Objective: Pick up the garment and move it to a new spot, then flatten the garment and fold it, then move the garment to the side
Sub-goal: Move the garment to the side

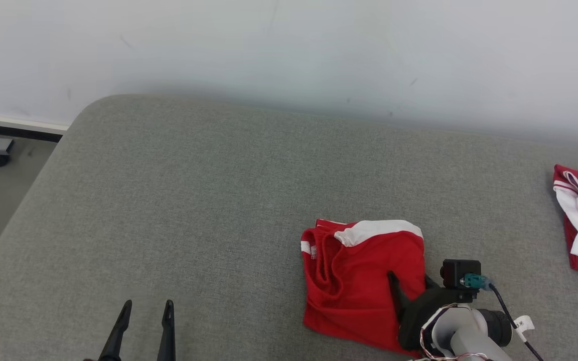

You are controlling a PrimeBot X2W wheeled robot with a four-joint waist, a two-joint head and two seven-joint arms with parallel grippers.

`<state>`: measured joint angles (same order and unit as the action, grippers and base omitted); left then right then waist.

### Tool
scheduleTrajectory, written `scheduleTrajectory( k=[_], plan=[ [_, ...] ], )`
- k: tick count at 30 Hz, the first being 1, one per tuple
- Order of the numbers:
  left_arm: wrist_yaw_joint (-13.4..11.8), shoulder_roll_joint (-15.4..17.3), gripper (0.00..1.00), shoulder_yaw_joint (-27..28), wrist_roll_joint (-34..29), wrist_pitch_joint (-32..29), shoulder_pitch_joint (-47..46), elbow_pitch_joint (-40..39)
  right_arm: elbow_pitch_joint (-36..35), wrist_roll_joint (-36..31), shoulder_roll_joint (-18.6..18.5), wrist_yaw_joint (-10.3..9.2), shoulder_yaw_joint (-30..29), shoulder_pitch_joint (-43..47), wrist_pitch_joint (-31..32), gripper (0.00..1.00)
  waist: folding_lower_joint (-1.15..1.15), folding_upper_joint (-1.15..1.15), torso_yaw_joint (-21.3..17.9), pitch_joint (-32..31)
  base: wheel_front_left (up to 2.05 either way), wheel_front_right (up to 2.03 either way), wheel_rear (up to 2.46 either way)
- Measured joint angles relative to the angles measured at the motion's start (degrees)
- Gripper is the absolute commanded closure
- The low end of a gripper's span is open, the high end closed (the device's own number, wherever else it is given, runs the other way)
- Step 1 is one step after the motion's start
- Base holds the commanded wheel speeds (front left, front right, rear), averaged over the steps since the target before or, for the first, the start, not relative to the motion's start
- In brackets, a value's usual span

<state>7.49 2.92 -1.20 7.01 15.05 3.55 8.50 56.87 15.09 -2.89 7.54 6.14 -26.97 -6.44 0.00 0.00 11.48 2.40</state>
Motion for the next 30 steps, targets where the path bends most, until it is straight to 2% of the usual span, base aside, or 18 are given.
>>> scheduleTrajectory(
  k=[4,5,7,12,15,22,30],
  plan=[
    [-0.18,0.00,0.00,0.37,0.08,0.00,-0.02,-0.12,2.76,3.23,-0.09,0.00,1.37,-1.45,1.98,0.00,0.00,0.00,0.40,0.17,0.00,0.00,0.00],
    [-0.18,0.00,0.00,0.43,0.08,0.00,-0.03,-0.15,3.20,3.99,-0.09,0.00,1.69,-1.58,2.03,0.19,0.00,0.00,0.38,0.15,0.00,0.00,0.00],
    [-0.19,0.00,0.00,0.57,0.14,0.00,-0.03,-0.23,3.61,5.39,-0.11,0.00,2.67,-2.03,1.79,1.00,0.00,0.00,0.25,0.16,0.00,0.00,0.00],
    [-0.41,0.00,0.00,1.15,0.23,0.00,-0.02,-0.63,6.01,3.58,-0.19,0.04,2.50,-3.92,-0.94,1.00,0.00,0.00,-1.02,0.50,0.00,0.00,0.00],
    [-0.41,0.00,0.00,1.32,0.22,-0.01,-0.09,-0.90,6.97,2.67,-1.51,0.04,1.99,-6.00,-0.68,1.00,0.00,0.00,-1.81,1.08,0.00,0.00,0.00],
    [-0.32,0.00,0.00,1.36,0.04,0.00,-3.02,-1.65,5.59,-0.64,-8.31,0.02,2.96,-12.94,1.65,1.00,0.01,0.00,-3.40,4.48,0.00,0.00,0.00],
    [-0.08,0.36,0.00,0.60,0.11,0.00,-5.80,-1.96,-0.08,-2.50,-17.46,0.02,8.31,-18.68,8.59,1.00,0.01,0.01,-5.29,9.00,0.00,0.00,0.00]
  ],
)
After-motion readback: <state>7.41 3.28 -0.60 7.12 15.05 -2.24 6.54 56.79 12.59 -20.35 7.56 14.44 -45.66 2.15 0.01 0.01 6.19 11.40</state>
